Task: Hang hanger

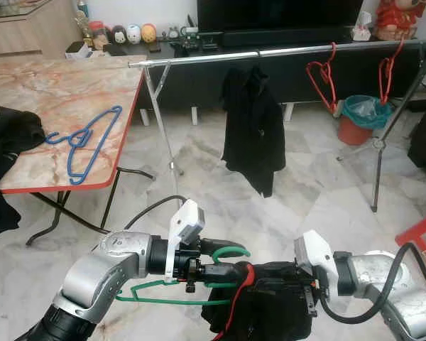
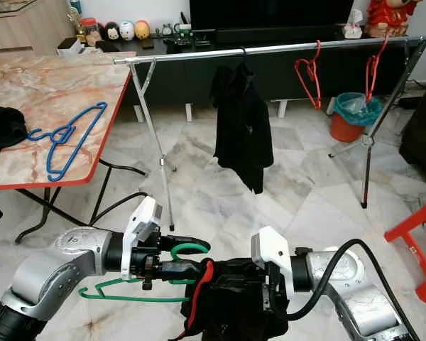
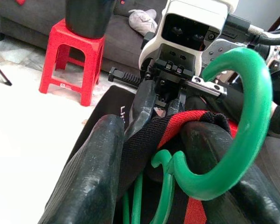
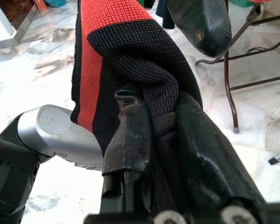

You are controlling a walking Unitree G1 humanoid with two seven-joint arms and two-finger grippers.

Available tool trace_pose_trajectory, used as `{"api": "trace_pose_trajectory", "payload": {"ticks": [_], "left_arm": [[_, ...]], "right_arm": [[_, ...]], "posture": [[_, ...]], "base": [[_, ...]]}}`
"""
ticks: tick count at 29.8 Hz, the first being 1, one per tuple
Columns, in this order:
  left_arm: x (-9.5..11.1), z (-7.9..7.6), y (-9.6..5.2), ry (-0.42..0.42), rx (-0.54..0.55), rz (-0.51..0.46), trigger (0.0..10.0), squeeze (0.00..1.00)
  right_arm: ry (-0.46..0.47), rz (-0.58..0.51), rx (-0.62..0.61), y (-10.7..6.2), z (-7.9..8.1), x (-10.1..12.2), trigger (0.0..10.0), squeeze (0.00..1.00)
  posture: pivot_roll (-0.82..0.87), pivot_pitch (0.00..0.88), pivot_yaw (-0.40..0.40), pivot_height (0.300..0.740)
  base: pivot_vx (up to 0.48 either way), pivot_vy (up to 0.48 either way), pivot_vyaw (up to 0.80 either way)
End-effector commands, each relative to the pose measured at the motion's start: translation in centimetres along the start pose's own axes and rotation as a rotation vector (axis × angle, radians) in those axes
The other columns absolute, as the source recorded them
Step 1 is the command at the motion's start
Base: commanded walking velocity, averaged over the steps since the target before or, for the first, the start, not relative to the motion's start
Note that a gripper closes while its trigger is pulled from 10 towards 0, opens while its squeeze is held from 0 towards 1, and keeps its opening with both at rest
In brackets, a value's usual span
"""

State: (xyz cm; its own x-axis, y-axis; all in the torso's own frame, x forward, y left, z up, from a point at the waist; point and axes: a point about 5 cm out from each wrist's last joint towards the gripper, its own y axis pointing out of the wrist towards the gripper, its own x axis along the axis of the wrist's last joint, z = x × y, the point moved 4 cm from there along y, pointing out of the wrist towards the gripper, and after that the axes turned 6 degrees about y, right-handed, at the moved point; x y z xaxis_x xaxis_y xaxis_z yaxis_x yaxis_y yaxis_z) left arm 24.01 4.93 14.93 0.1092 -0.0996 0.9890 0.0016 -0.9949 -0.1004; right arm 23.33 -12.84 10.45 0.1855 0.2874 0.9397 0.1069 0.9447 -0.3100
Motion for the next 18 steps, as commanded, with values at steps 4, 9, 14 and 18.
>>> {"api": "trace_pose_trajectory", "payload": {"ticks": [4,9,14,18], "left_arm": [[-1.2,1.6,-2.7,0.109,0.068,0.148,10.0,0.0],[-1.3,1.6,-2.7,0.112,0.069,0.15,10.0,0.0],[-1.4,1.8,-2.8,0.117,0.078,0.155,10.0,0.0],[-2.1,2.5,-3.5,0.137,0.118,0.196,10.0,0.0]], "right_arm": [[-0.018,0.057,-0.131,-1.5,-2.0,-0.9,0.0,0.0],[-0.017,0.055,-0.137,-1.5,-2.1,-0.9,0.0,0.0],[-0.018,0.053,-0.138,-1.4,-2.2,-0.9,0.0,0.0],[-0.022,0.058,-0.146,-1.5,-2.3,-1.0,0.0,0.0]], "posture": [[0.03,0.047,0.05,0.74],[0.03,0.047,0.05,0.74],[0.03,0.046,0.049,0.74],[0.03,0.046,0.049,0.74]], "base": [[0.0,0.0,0.0],[0.0,0.0,0.0],[0.0,0.0,0.0],[0.0,0.0,0.0]]}}
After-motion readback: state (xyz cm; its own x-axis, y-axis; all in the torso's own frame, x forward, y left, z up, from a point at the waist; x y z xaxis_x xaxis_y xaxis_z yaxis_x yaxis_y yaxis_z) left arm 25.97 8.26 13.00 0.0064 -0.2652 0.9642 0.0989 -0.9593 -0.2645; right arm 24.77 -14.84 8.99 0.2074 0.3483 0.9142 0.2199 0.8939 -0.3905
